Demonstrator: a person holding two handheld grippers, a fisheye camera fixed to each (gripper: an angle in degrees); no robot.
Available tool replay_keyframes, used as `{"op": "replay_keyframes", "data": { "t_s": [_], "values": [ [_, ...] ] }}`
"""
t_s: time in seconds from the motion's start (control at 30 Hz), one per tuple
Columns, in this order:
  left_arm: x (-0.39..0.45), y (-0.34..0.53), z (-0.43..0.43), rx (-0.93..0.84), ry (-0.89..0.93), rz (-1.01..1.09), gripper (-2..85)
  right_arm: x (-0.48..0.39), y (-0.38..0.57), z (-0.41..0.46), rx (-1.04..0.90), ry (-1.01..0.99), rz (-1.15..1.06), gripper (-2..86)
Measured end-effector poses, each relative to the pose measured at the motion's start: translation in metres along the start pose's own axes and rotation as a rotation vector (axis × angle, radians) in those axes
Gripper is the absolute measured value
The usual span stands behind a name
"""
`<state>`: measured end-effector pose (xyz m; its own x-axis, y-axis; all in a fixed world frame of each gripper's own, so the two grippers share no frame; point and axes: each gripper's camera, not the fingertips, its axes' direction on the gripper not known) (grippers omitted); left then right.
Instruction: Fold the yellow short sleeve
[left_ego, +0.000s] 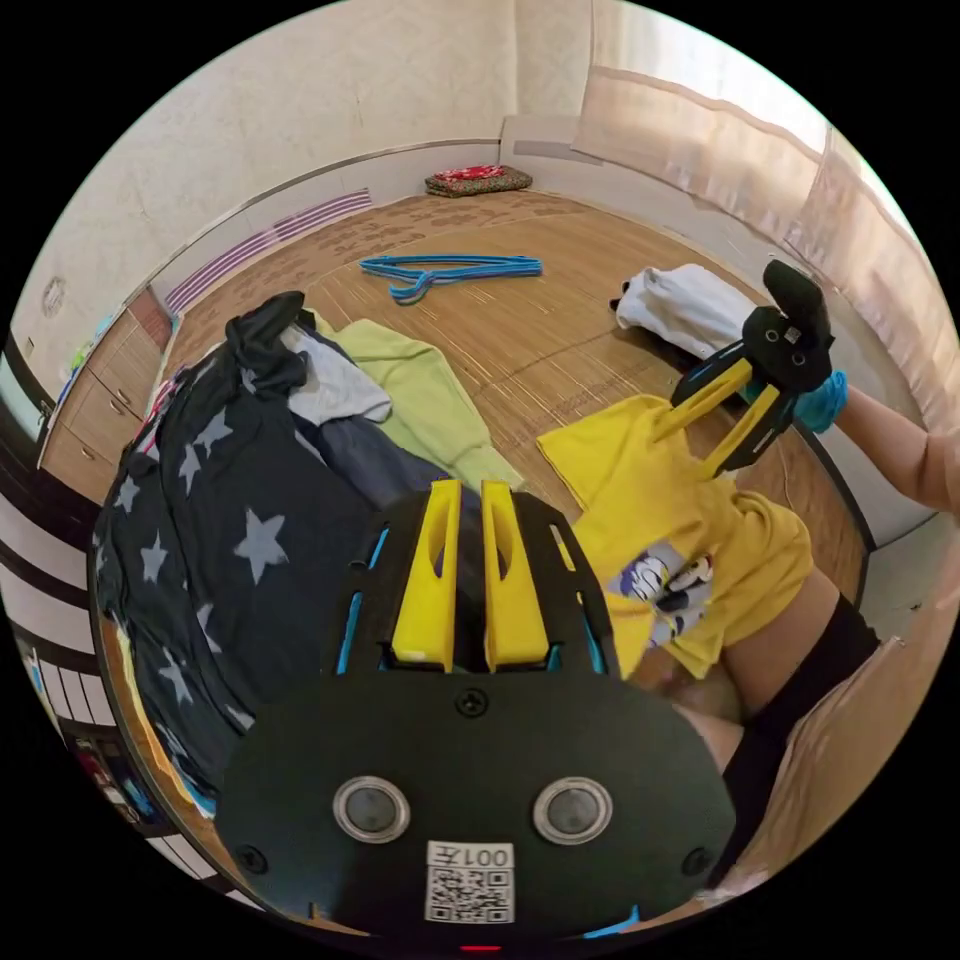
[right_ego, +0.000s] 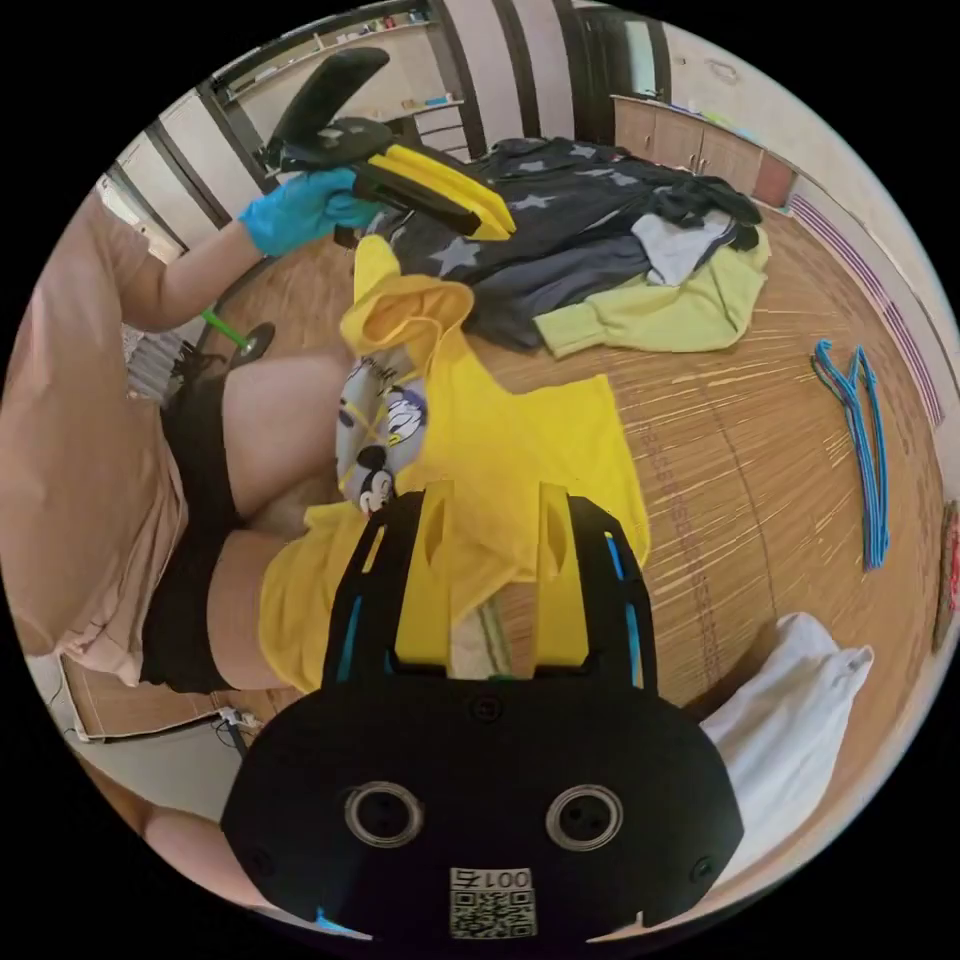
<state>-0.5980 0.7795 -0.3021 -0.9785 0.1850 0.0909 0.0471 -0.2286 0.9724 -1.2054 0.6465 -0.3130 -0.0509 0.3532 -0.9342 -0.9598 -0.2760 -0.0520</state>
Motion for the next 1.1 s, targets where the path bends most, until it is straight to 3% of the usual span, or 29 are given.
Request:
{"op": "replay_keyframes", "data": {
  "t_s": [0.27, 0.53, 0.77, 1.0, 1.1],
  "values": [
    [0.028, 0.117, -0.081, -0.037, 0.036, -0.028, 5.5, -0.109, 0.028, 0.01, 0.047, 0.259, 0.098, 10.1],
    [0.05, 0.187, -0.08, -0.022, 0.053, -0.073, 9.0, -0.156, 0.051, 0.011, 0.087, 0.393, 0.28, 2.4],
    [0.061, 0.22, -0.099, -0.031, 0.042, -0.078, 11.2, -0.212, 0.077, -0.069, 0.328, 0.542, 0.451, 1.1],
    [0.065, 0.251, -0.127, -0.015, 0.097, -0.094, 11.6, -0.272, 0.108, -0.141, 0.477, 0.598, 0.474, 1.4],
    [0.067, 0.263, -0.133, -0.01, 0.061, -0.112, 7.8, -0.303, 0.121, -0.162, 0.521, 0.626, 0.452, 1.6]
  ]
}}
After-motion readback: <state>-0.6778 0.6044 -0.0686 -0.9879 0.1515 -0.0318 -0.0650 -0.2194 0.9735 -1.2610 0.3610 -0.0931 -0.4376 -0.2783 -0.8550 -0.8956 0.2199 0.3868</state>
